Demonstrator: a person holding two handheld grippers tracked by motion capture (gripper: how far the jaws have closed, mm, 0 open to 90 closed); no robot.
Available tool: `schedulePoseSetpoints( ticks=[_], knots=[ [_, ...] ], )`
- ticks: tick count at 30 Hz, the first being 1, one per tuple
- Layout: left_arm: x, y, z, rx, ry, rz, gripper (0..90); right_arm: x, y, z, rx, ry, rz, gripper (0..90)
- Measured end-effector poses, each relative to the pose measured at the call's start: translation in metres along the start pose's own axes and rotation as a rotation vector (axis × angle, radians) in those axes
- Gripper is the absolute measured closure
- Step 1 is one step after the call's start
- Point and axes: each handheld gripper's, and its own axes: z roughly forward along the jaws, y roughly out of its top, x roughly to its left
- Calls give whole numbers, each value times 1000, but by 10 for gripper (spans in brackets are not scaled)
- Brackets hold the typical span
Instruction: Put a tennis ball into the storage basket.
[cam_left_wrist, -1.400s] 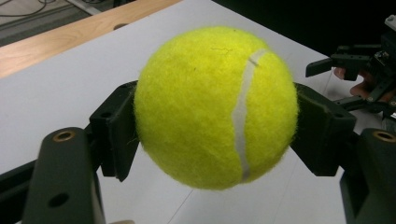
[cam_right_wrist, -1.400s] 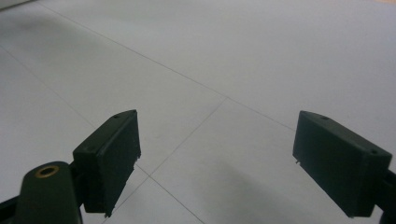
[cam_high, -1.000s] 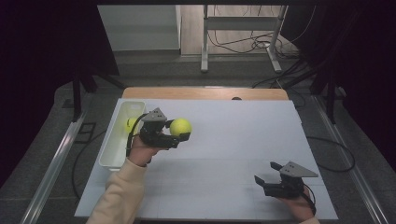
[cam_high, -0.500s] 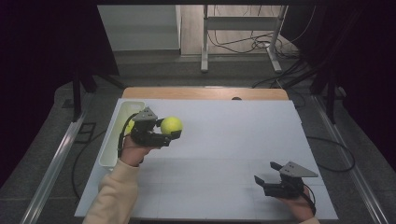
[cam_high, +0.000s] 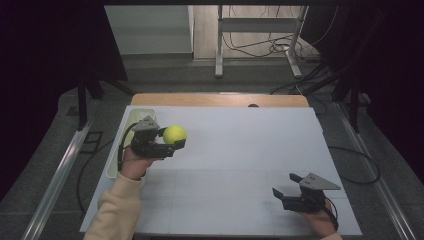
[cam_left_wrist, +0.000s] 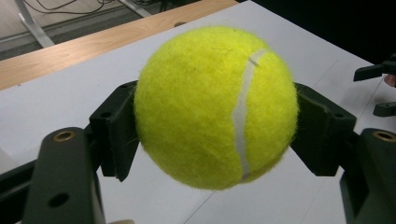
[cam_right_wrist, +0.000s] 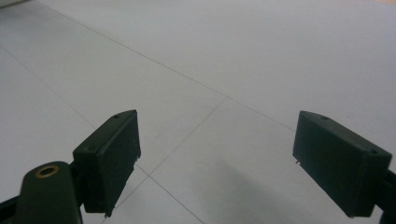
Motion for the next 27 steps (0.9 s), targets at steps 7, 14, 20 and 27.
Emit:
schedulePoseSetpoints(
  ticks=[7,14,20,27],
  knots=[
    [3,-4,-4,4,19,-6,262,0,0,0,0,-2,-1,155],
    [6,-8,-10,5,35,-15,262,0,0,0,-2,-1,-2,155],
    [11,-14,-18,-3,55,-34,262,0,0,0,-2,-2,-2,155],
    [16,-18,-25,-9,68,-48,262,-1,0,0,-1,-3,-3,155]
  ],
)
